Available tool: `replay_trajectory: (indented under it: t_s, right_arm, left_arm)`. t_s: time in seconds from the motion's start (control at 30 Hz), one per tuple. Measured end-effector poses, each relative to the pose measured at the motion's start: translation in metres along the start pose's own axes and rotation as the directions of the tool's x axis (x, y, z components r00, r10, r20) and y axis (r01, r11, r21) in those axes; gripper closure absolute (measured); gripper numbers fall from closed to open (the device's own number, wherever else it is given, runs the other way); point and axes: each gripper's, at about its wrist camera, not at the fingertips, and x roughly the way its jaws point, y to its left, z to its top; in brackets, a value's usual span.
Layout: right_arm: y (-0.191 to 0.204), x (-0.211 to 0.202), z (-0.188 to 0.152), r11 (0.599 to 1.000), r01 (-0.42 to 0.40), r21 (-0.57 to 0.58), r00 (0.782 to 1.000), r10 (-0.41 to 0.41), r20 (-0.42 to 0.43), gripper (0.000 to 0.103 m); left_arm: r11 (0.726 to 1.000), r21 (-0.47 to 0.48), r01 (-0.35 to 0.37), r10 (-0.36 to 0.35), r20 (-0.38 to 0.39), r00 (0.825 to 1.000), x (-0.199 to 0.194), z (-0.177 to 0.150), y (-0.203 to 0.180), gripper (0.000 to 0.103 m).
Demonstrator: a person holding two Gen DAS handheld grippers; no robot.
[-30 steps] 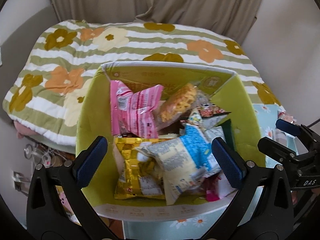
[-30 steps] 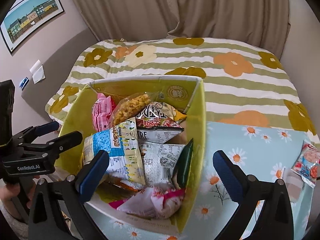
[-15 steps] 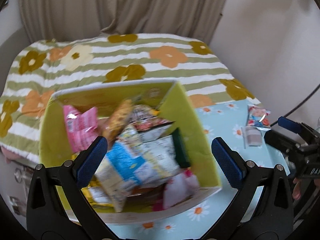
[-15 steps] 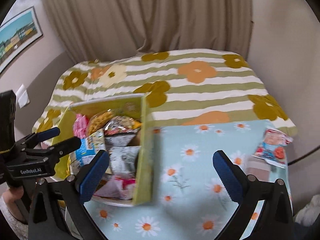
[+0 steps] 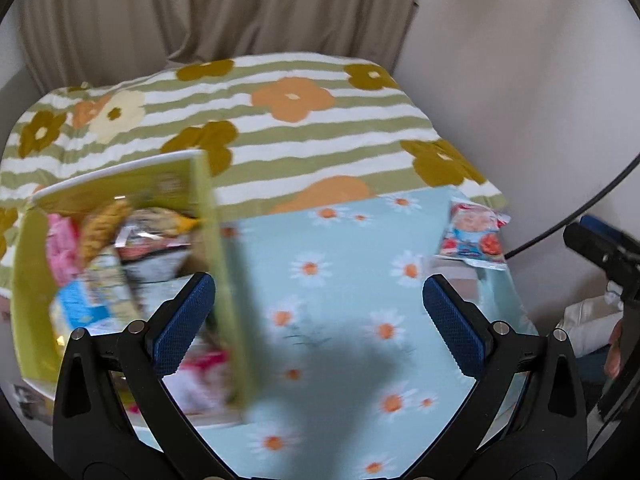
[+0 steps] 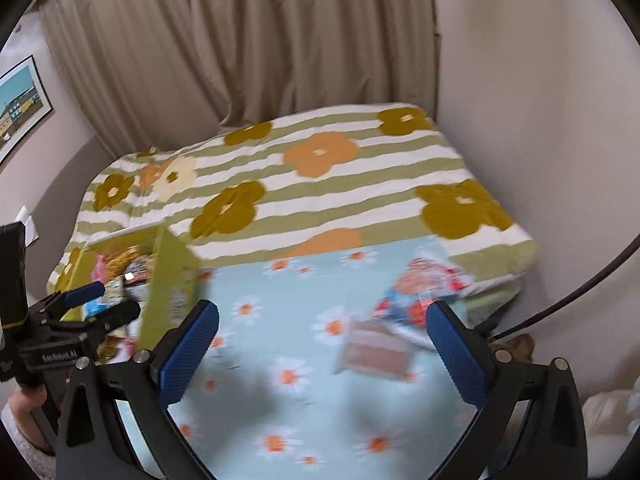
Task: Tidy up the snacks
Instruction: 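Move both tools toward the pink-white box and shrimp-flake bag, then grasp the pink-white box with left tool while right tool grasps shrimp-flake bag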
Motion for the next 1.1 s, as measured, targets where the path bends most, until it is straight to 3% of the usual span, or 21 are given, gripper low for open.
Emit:
replay_trajectory:
  t_s: [0.1, 0.23, 0.4, 0.63, 0.8, 0.93, 1.1]
  right_arm:
    - [-0.030, 0.001, 0.005, 1.000, 0.015, -0.026, 1.000, -0.014, 0.018, 0.000]
    - [-0.071, 0.025, 0.011, 1.000, -0.031, 0.003, 0.999, 0.031, -0.030, 0.000]
    - [-0.106, 0.068, 0.003, 0.996, -0.079, 0.035, 0.992, 0.082, -0.092, 0.000]
    - [-0.129, 0.115, -0.017, 0.986, -0.124, 0.108, 0.979, 0.139, -0.146, 0.000]
    - [-0.139, 0.132, -0.023, 0.981, -0.139, 0.133, 0.973, 0.160, -0.167, 0.000]
    - [-0.141, 0.140, -0.024, 0.981, -0.156, 0.117, 0.971, 0.174, -0.163, 0.000]
    - [-0.150, 0.151, -0.024, 0.977, -0.174, 0.126, 0.969, 0.192, -0.153, 0.000]
  left_arm:
    - [1.000, 0.015, 0.014, -0.014, -0.031, 0.999, 0.025, 0.000, -0.047, 0.000]
    - [0.998, 0.033, 0.053, -0.050, -0.096, 0.994, 0.067, -0.008, -0.102, 0.000]
    - [0.996, 0.014, 0.091, -0.085, -0.235, 0.968, 0.136, -0.030, -0.151, 0.000]
    - [0.998, 0.010, 0.065, -0.059, -0.295, 0.954, 0.193, -0.048, -0.179, 0.000]
    - [0.997, 0.069, -0.021, 0.040, -0.291, 0.956, 0.220, -0.050, -0.191, 0.000]
    - [0.999, 0.040, -0.006, 0.018, -0.307, 0.951, 0.232, -0.050, -0.187, 0.000]
    - [0.997, 0.074, -0.020, 0.040, -0.277, 0.960, 0.233, -0.051, -0.191, 0.000]
